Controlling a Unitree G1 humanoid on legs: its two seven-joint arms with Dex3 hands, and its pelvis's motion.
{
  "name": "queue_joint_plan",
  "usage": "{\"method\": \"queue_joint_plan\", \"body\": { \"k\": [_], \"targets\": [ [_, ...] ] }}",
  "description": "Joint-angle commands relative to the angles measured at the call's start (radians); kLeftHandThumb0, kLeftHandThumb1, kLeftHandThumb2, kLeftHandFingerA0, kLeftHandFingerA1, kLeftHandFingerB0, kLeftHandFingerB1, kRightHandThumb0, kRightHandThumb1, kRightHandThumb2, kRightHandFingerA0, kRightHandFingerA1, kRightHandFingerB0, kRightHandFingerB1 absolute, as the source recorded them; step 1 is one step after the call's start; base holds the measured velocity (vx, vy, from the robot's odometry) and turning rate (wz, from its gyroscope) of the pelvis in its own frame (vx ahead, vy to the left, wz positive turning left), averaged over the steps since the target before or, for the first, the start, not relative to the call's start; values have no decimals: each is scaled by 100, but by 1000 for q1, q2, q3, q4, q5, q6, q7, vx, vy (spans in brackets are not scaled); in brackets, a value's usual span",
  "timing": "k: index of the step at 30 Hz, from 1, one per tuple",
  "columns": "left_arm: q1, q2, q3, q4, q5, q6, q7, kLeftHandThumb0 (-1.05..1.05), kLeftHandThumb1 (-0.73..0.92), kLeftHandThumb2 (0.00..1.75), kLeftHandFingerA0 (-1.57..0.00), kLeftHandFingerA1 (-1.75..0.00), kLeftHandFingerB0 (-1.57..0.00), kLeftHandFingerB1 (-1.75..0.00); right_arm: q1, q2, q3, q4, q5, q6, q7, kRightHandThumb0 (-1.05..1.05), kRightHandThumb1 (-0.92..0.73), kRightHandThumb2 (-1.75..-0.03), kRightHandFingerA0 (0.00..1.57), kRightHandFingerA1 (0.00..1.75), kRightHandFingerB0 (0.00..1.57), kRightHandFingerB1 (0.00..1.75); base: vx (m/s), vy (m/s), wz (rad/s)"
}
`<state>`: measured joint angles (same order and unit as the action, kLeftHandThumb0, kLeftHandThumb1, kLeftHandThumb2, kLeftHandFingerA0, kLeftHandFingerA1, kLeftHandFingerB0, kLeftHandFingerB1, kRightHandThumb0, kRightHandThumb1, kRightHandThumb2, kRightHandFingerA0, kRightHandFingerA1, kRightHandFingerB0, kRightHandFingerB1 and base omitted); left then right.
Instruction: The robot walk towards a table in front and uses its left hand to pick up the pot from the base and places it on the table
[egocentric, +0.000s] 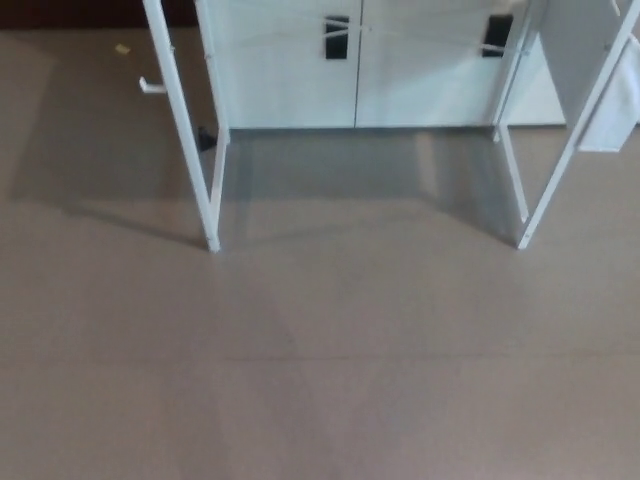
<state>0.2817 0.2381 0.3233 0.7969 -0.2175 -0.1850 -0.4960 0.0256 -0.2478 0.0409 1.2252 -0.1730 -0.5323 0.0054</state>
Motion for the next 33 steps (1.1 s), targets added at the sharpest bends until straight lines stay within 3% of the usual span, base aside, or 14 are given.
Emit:
{"method": "queue_joint_plan", "body": {
  "k": [1,11,23,24,28,29,30,32,33],
  "targets": [
    [0,26,1,3,2,-31,2,-3,43,88,-23,-53,-17,-49,-2,-7,12,-4,-15,0,-9,-52,-42,-75,75,56,55,51,446,166,-46],
    [23,27,-25,-27,27,-51,35,-3,41,87,-26,-54,-19,-50,-5,-11,35,-4,-32,-4,-30,-53,-41,-75,78,57,55,50,335,52,9],
    [28,43,-48,-2,44,-93,56,-7,37,84,-29,-55,-21,-51,-10,-4,48,4,-44,2,-45,-54,-43,-77,79,58,52,50,325,-226,13],
    [29,41,-48,0,44,-92,59,-6,38,85,-29,-55,-21,-51,-9,-5,47,6,-42,2,-43,-48,-51,-57,87,46,58,38,218,-134,-9],
    [23,47,-50,29,42,-109,53,-7,37,84,-27,-54,-21,-50,-8,-4,47,6,-41,-5,-44,-46,-51,-56,87,46,58,38,221,-22,-10],
    [22,47,-48,29,36,-104,48,-6,39,85,-26,-53,-20,-50,-8,-5,48,6,-41,-5,-45,-47,-51,-57,87,46,59,38,263,128,-2],
    [23,45,-46,26,32,-100,45,-5,39,85,-27,-54,-21,-50,-8,-6,49,6,-43,-4,-47,-53,-44,-77,79,58,53,51,189,249,56],
    [30,44,-49,12,34,-98,51,-5,38,85,-28,-54,-21,-50,-8,-7,51,6,-46,-2,-49,-53,-44,-77,80,59,53,51,182,220,-28],
    [31,45,-49,11,34,-99,50,-5,39,85,-28,-54,-21,-50,-8,-8,55,5,-49,-3,-52,-47,-53,-57,88,46,58,38,199,102,14]
  ]
}}
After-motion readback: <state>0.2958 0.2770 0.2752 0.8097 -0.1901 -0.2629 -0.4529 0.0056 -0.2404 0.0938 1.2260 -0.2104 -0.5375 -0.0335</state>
